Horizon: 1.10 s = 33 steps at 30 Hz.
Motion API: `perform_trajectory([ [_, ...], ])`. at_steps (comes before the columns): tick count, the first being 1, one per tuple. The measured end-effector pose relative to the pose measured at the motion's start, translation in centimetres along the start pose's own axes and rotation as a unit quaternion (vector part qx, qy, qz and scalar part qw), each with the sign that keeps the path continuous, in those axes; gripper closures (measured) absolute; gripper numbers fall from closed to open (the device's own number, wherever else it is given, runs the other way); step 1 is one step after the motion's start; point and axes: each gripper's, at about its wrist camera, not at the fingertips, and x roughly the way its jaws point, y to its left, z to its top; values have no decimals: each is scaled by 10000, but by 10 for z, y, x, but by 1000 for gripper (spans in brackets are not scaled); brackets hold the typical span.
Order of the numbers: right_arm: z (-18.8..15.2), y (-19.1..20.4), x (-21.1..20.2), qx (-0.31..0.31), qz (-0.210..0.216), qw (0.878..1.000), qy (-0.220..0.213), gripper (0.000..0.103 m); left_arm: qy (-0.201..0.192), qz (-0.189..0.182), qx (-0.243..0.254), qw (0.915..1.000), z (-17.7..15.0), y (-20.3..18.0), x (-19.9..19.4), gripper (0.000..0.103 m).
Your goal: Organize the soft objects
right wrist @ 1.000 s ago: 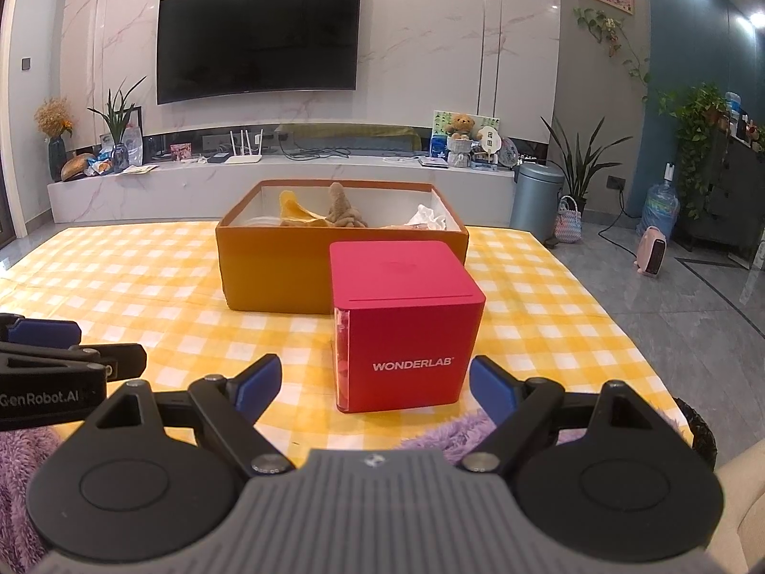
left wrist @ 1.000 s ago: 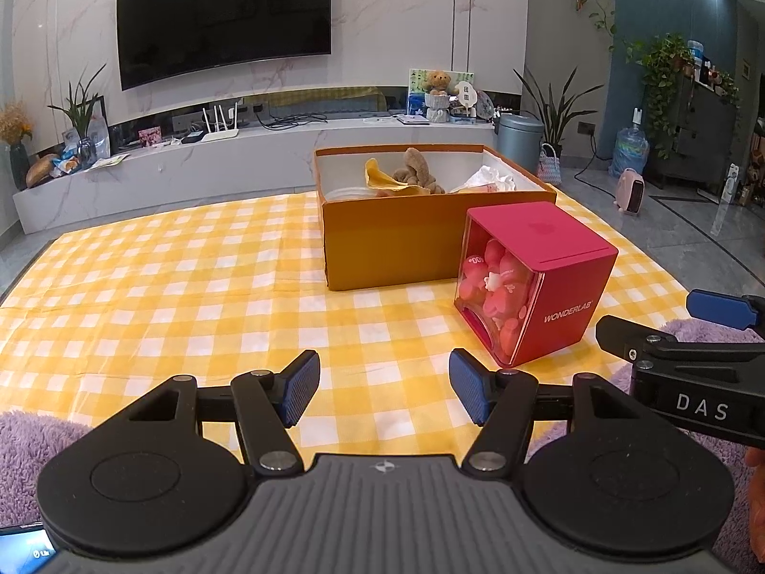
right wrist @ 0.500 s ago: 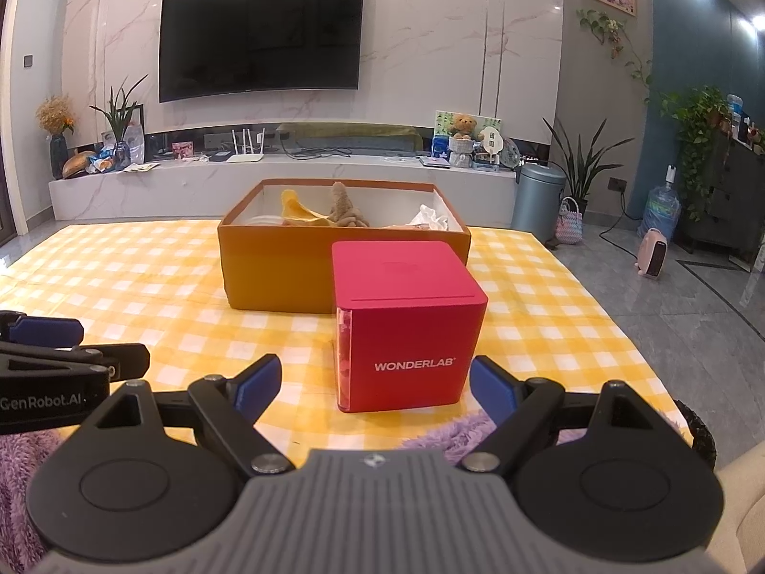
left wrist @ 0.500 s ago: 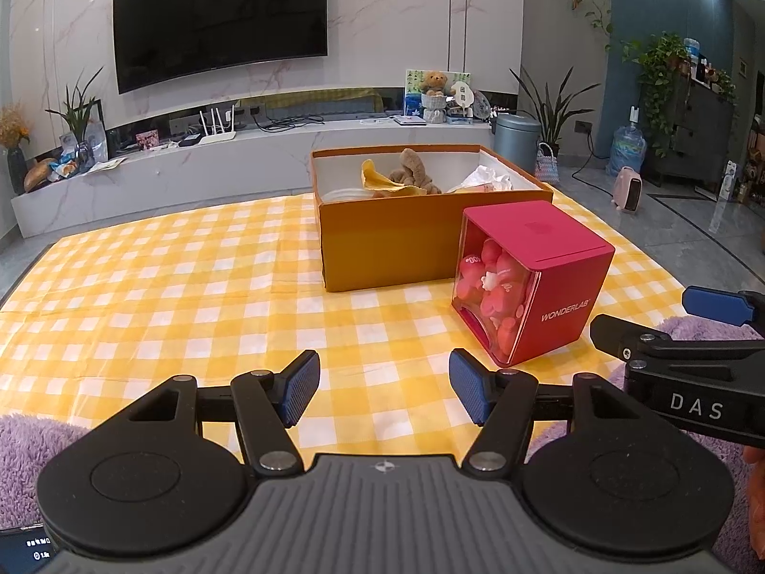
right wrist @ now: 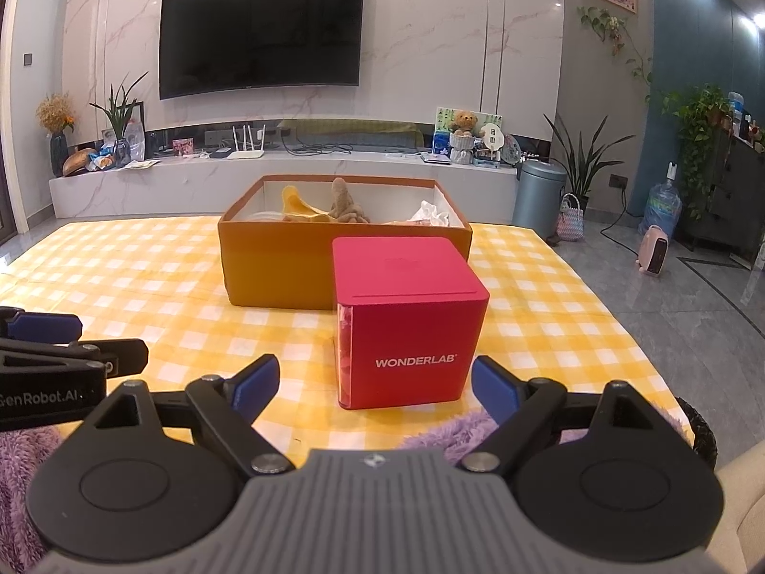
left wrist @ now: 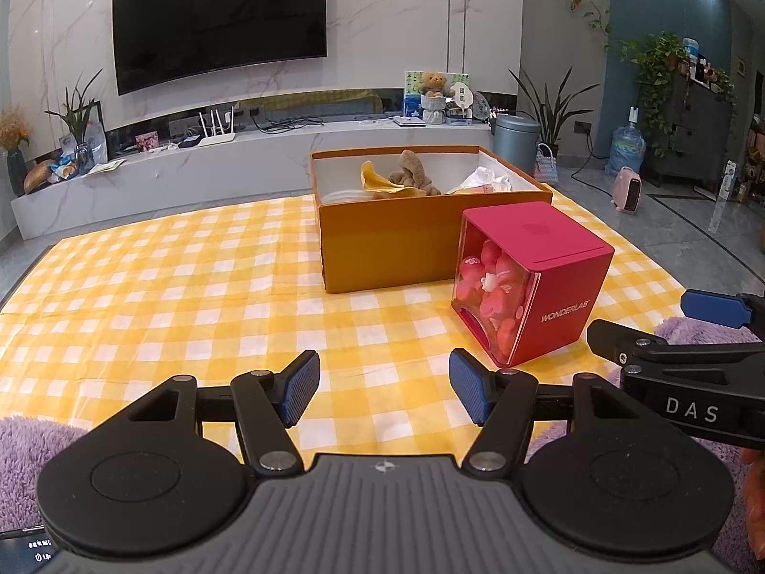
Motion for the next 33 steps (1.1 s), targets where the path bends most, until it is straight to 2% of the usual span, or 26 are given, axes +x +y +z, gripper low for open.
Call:
perform_trajectory([
  [33, -2, 0, 3, 6, 31, 10000, 55, 14, 4, 3, -15, 10000, 0, 3, 1, 30],
])
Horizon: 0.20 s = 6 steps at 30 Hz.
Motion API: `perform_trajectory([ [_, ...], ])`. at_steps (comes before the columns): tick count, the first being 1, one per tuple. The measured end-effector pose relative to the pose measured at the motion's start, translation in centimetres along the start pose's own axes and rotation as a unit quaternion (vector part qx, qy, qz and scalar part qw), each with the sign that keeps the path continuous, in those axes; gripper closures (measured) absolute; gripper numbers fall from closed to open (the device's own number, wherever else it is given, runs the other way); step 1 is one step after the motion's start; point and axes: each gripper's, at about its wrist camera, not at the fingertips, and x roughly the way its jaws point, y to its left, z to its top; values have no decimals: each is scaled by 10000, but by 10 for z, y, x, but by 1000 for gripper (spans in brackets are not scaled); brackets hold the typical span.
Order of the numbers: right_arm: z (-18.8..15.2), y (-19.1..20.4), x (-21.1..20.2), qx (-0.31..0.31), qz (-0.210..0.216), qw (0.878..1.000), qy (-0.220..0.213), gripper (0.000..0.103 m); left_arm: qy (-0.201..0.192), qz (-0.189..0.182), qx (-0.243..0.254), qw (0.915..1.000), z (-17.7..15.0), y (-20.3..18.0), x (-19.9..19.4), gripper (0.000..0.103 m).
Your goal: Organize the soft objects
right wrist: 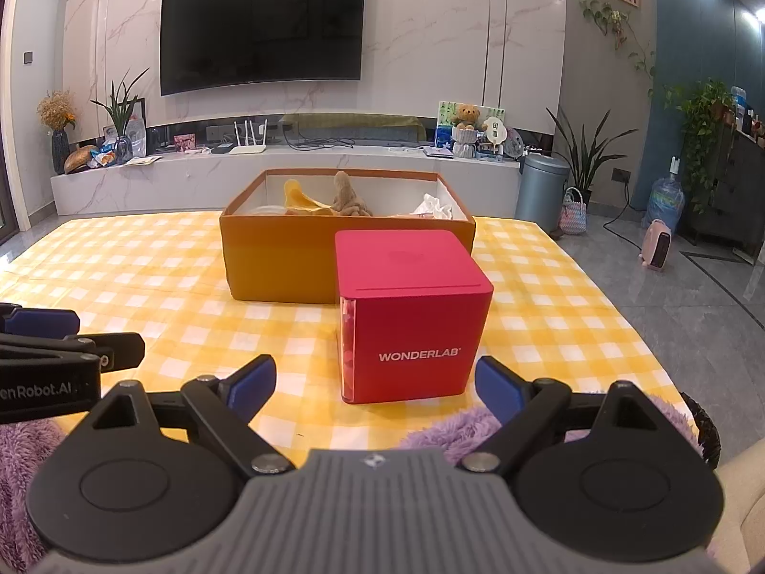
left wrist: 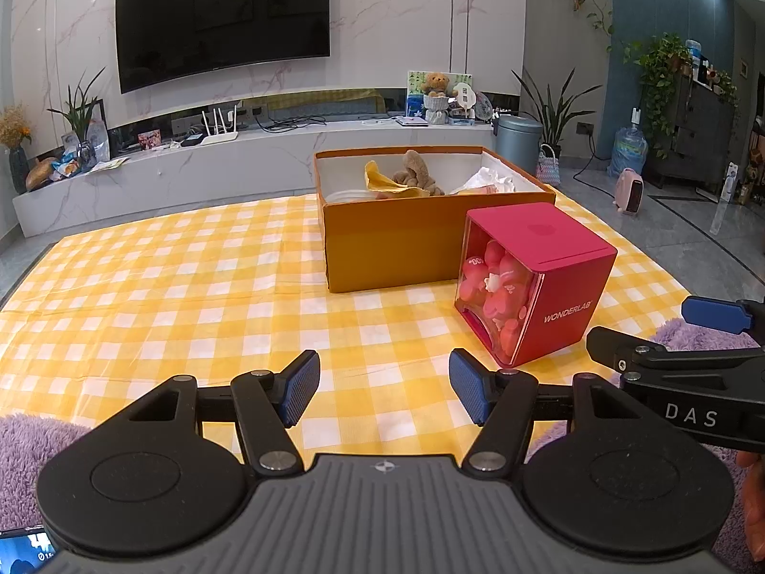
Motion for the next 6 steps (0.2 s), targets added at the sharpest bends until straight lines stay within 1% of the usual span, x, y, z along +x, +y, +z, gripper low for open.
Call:
perform_trajectory([
  [6, -3, 2, 2, 10, 14, 10000, 53, 14, -18, 25, -48, 10000, 0, 3, -1, 30],
])
